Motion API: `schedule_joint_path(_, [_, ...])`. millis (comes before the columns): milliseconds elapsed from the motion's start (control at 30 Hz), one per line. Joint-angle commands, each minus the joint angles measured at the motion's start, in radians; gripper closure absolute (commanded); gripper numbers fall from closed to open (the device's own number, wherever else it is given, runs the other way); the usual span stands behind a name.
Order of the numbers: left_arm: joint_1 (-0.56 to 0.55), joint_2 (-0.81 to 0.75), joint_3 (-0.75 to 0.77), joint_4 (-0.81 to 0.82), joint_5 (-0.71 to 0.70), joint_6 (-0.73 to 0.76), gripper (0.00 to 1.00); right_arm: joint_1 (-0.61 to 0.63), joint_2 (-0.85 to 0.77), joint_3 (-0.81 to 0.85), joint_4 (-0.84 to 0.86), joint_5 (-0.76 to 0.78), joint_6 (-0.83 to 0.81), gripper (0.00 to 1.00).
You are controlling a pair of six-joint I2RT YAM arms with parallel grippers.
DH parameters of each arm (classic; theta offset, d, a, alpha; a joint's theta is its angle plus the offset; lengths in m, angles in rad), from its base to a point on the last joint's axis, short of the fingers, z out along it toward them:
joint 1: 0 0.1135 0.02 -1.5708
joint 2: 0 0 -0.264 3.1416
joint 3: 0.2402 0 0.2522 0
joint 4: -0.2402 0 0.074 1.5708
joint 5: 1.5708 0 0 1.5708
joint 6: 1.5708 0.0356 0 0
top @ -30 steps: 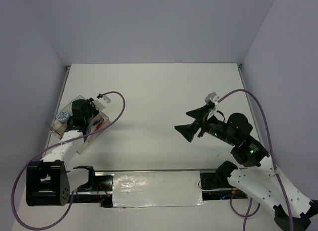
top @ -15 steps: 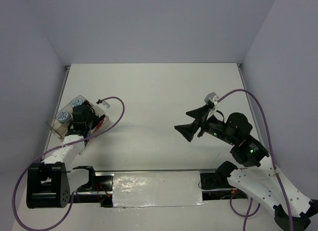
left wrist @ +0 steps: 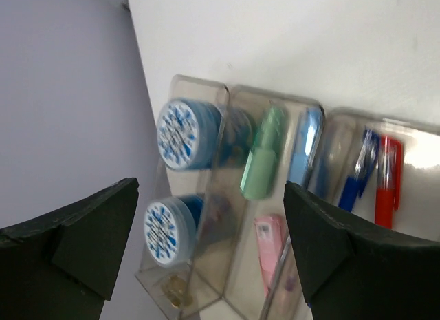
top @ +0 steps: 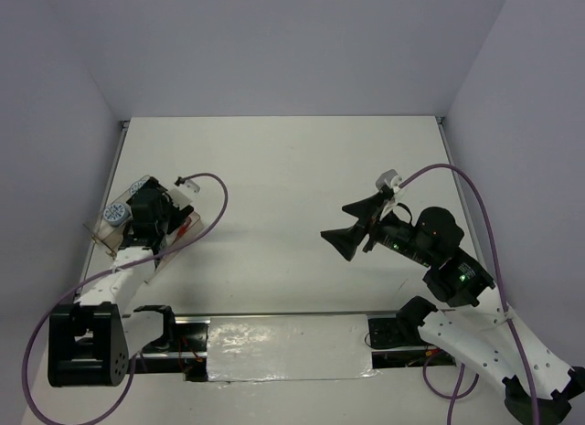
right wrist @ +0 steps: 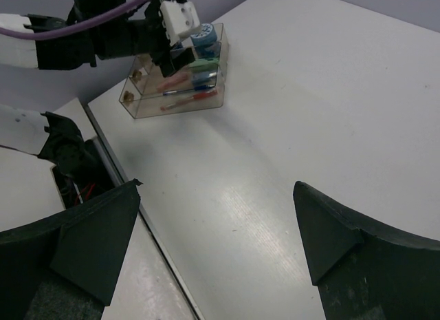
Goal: Sort the stationery into containers
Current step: Reset both arms
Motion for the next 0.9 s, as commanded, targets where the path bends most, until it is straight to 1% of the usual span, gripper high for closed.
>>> schedule_joint_path(0, [-0.022, -0.050, 0.172, 0.040, 0.043, -0.108, 0.01, -0.003, 0.002, -0.012, 0.059, 0.007, -0.009, 0.00])
schedule_joint_path(33, [-0.021, -0.041, 0.229, -0.011, 0.115, -0.159, 0.01, -0.003, 0.002, -0.013, 0.060, 0.010, -0.009, 0.00])
schedule_joint_path(67, [-0.021, -0.029, 0.355, -0.130, 0.154, -0.208, 0.01, -0.001, 0.005, -0.010, 0.057, 0.017, -0.009, 0.00])
schedule_joint_path(100, [-0.021, -0.006, 0.417, -0.178, 0.188, -0.325, 0.01, -0.004, 0.006, -0.009, 0.056, 0.039, -0.011, 0.00])
schedule_joint_path(133, [-0.028, 0.000, 0.467, -0.216, 0.209, -0.395, 0.01, -0.003, 0.009, -0.007, 0.053, 0.056, -0.011, 0.00])
schedule_joint_path(167, [-0.034, 0.004, 0.565, -0.258, 0.228, -0.458, 0.01, -0.003, 0.014, -0.001, 0.038, 0.084, -0.006, 0.00])
schedule_joint_path(200, [-0.038, 0.004, 0.611, -0.336, 0.222, -0.602, 0.01, -0.003, 0.017, 0.007, 0.024, 0.160, -0.003, 0.00])
schedule_joint_path(233, [-0.038, 0.002, 0.656, -0.382, 0.220, -0.675, 0.01, -0.003, 0.019, 0.026, 0.009, 0.219, 0.002, 0.00])
schedule_joint_path(267, [-0.039, -0.003, 0.729, -0.425, 0.203, -0.817, 0.01, 0.000, 0.022, 0.040, -0.042, 0.287, 0.023, 0.00])
schedule_joint_path(300, [-0.038, -0.034, 0.753, -0.486, 0.184, -0.875, 0.01, -0.001, 0.022, 0.057, -0.074, 0.426, 0.035, 0.00])
schedule_joint_path(333, [-0.068, -0.064, 0.770, -0.503, 0.176, -0.923, 0.01, -0.001, 0.019, 0.097, -0.147, 0.485, 0.054, 0.00])
schedule_joint_path(367, [-0.074, -0.140, 0.767, -0.513, 0.176, -0.959, 0.01, 0.001, 0.014, 0.121, -0.183, 0.535, 0.061, 0.00])
schedule_joint_path(400, [-0.077, -0.176, 0.770, -0.554, 0.176, -0.967, 0.01, 0.001, 0.009, 0.143, -0.220, 0.579, 0.067, 0.00])
schedule_joint_path(433, [-0.079, -0.209, 0.803, -0.600, 0.124, -0.980, 0.01, 0.002, -0.003, 0.199, -0.296, 0.651, 0.078, 0.00])
schedule_joint_path(467, [-0.079, -0.263, 0.820, -0.650, 0.096, -0.993, 0.01, 0.004, -0.004, 0.233, -0.333, 0.681, 0.081, 0.00])
schedule_joint_path(500, [-0.080, -0.289, 0.830, -0.740, 0.064, -1.007, 0.01, 0.002, -0.009, 0.266, -0.373, 0.710, 0.083, 0.00])
schedule_joint_path(533, [-0.080, -0.315, 0.848, -0.795, 0.027, -1.026, 0.01, 0.004, -0.011, 0.346, -0.451, 0.742, 0.074, 0.00])
schedule_joint_path(567, [-0.080, -0.364, 0.853, -0.850, -0.014, -1.047, 0.01, 0.002, -0.012, 0.387, -0.481, 0.748, 0.062, 0.00])
schedule_joint_path(600, [-0.085, -0.389, 0.851, -0.922, -0.025, -1.047, 0.01, 0.004, -0.012, 0.471, -0.514, 0.756, 0.054, 0.00])
schedule_joint_path(633, [-0.090, -0.439, 0.848, -0.956, -0.048, -1.056, 0.01, 0.004, -0.009, 0.514, -0.575, 0.762, 0.049, 0.00])
schedule_joint_path(667, [-0.105, -0.464, 0.848, -0.990, -0.094, -1.061, 0.01, 0.004, -0.003, 0.558, -0.576, 0.759, 0.049, 0.00])
schedule_joint_path(700, [-0.111, -0.489, 0.844, -1.052, -0.122, -1.067, 0.01, 0.004, 0.005, 0.639, -0.654, 0.747, 0.028, 0.00])
schedule_joint_path(733, [-0.119, -0.539, 0.839, -1.079, -0.143, -1.075, 0.01, 0.005, 0.009, 0.675, -0.677, 0.707, 0.020, 0.00])
schedule_joint_path(800, [-0.134, -0.593, 0.815, -1.119, -0.143, -1.075, 0.01, 0.004, 0.017, 0.765, -0.746, 0.672, 0.002, 0.00])
schedule_joint_path(867, [-0.142, -0.665, 0.807, -1.188, -0.163, -1.096, 0.01, 0.004, 0.008, 0.801, -0.774, 0.618, -0.008, 0.00])
